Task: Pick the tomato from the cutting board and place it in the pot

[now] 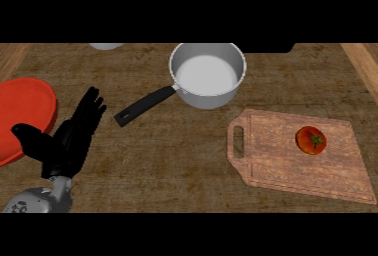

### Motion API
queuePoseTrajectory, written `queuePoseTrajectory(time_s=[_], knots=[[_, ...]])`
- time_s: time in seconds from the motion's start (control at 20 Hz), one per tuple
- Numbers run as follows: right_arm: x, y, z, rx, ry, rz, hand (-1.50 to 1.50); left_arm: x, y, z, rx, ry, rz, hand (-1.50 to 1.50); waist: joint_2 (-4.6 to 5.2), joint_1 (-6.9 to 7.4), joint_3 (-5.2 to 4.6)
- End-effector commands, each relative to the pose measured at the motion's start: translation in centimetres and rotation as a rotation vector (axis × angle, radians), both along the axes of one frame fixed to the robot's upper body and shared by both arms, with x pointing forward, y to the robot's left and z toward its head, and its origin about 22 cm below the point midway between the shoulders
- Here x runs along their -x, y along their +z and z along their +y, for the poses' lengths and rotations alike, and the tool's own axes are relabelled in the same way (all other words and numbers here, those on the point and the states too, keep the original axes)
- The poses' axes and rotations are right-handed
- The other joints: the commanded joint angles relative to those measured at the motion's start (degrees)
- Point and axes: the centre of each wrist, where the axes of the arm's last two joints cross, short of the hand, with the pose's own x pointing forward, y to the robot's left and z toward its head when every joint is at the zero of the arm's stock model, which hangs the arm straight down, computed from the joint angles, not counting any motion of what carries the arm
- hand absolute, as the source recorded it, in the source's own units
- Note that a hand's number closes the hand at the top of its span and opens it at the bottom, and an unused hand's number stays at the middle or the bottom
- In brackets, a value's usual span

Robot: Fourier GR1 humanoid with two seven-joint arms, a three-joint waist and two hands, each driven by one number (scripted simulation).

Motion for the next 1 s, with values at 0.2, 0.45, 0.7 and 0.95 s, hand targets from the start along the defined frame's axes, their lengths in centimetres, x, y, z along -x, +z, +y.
queuePoseTrajectory(time_s=[0.2,0.45,0.7,0.95], knots=[[-1.3,-2.4,3.7,0.071,-0.094,0.086,-1.5,-0.7,0.0,-1.3,0.011,-0.024,0.007,0.0,0.27,1.13,0.05],[-2.4,-1.7,4.4,0.191,-0.118,0.126,-1.5,-0.9,0.0,-1.3,0.006,-0.031,-0.002,0.0,0.23,1.04,0.04],[-0.7,-5.4,3.6,0.225,-0.163,0.115,-1.5,-0.2,-1.6,-1.3,-0.006,-0.019,0.001,0.0,0.15,0.41,0.05],[-0.9,-7.1,5.2,0.174,-0.164,0.127,-1.5,0.6,1.8,-0.8,0.007,-0.024,0.005,0.0,0.07,0.75,0.07]])
